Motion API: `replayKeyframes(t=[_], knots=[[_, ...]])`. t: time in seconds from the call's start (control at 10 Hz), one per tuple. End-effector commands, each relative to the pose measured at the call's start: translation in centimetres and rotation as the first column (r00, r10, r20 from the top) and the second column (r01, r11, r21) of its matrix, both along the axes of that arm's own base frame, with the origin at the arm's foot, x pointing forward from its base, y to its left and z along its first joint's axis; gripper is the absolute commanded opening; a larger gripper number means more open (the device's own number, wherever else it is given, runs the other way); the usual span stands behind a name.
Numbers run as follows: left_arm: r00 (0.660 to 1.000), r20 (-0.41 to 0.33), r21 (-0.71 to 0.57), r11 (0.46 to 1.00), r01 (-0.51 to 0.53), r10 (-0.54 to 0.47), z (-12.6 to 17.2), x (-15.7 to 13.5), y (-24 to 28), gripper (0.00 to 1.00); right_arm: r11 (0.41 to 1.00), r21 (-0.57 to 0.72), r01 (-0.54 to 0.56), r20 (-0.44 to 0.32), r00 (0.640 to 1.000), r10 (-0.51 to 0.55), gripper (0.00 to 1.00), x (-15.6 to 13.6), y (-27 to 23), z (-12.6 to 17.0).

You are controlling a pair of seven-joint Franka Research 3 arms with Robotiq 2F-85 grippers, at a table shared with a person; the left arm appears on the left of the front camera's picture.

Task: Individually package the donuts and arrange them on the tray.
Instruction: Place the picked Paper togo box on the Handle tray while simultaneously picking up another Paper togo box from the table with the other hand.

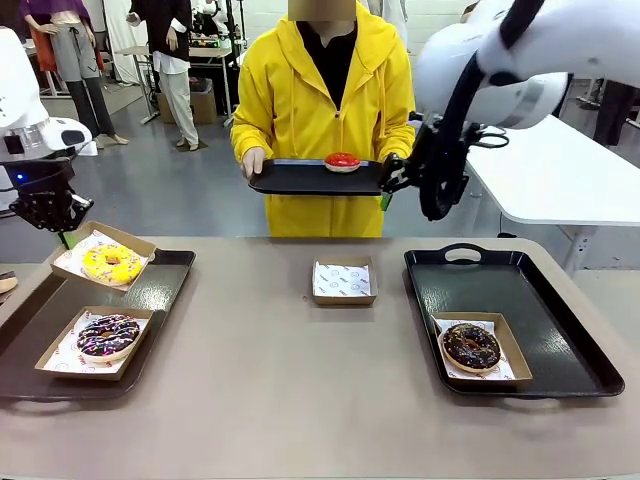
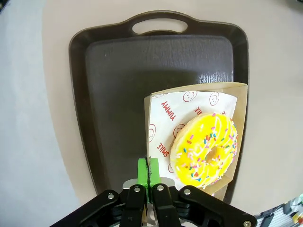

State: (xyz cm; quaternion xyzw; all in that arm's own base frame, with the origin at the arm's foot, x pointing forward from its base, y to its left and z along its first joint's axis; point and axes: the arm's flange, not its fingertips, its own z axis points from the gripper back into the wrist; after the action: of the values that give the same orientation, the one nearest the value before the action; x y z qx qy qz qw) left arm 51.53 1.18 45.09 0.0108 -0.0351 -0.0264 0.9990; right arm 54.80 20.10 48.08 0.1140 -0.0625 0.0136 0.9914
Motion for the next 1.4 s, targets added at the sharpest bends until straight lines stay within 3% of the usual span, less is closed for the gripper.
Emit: replayKeyframes(t=[0.0, 0.3, 1.0, 1.3], knots=[[0.998, 0.027, -0.022, 0.999, 0.05, -0.049, -0.8, 0.4, 0.6, 0.01, 0.998, -0.061, 0.027, 0.006, 1.0, -0.026, 1.0, 3.0, 2.7, -0.8], [0.999, 0.005, -0.001, 0.999, 0.037, -0.037, -1.0, 0.5, 0.1, 0.01, 0.995, -0.102, 0.021, 0.001, 1.0, -0.021, 1.0, 4.5, 4.6, -5.2], [0.999, 0.005, -0.001, 0.999, 0.037, -0.037, -1.0, 0.5, 0.1, 0.01, 0.99, -0.135, -0.028, 0.029, 0.999, 0.032, 1.0, 0.8, 5.0, -11.8], [0.999, 0.005, -0.001, 0.999, 0.037, -0.037, -1.0, 0.5, 0.1, 0.01, 0.994, -0.105, -0.019, 0.053, 0.998, 0.025, 1.0, 0.6, 4.7, -12.7]])
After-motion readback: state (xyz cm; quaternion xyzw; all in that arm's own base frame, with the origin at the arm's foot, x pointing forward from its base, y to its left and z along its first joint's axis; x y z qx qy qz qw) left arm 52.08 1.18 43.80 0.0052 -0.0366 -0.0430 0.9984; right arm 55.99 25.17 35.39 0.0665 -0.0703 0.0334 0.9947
